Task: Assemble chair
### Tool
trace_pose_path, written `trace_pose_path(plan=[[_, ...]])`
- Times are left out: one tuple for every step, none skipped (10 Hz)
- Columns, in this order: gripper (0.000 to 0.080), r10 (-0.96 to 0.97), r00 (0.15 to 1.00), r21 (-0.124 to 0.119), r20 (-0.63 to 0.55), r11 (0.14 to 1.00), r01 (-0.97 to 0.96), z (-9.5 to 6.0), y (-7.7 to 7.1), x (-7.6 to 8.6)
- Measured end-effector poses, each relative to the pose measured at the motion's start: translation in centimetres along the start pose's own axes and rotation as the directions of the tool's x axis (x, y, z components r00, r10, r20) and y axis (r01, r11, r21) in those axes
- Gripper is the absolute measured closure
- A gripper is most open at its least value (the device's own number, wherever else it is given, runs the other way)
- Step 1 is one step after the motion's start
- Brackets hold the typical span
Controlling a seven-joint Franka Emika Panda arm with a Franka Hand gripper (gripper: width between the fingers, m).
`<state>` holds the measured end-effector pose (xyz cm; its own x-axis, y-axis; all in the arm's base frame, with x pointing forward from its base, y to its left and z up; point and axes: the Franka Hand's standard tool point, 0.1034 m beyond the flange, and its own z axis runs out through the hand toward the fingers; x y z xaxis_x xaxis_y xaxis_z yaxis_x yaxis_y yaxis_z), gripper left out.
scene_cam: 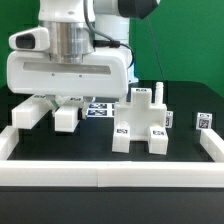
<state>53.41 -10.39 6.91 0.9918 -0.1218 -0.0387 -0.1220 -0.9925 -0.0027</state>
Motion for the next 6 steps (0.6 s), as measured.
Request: trace_pose_path(plan=[[0.0512, 0.006, 1.000, 0.014, 0.000, 1.000, -0.006, -1.3, -0.2, 0.1], [0.0512, 0.010, 1.000, 0.033, -0.001, 0.999, -0.010, -3.1, -0.6, 0.3], [0.0512, 0.021, 1.000, 0.045, -0.011, 0.999, -0.020, -4.4, -1.1, 0.5], [0.0512, 0.057, 0.998, 0.055, -0.010, 0.997, -0.056, -5.6, -2.1, 0.5], [0.0512, 0.071, 0.997, 0.054, -0.019, 0.996, -0.070, -6.5, -3.4, 0.7], [0.0511, 0.048, 0.999, 0.051, -0.015, 0.998, -0.047, -6.0, -3.1, 0.6]])
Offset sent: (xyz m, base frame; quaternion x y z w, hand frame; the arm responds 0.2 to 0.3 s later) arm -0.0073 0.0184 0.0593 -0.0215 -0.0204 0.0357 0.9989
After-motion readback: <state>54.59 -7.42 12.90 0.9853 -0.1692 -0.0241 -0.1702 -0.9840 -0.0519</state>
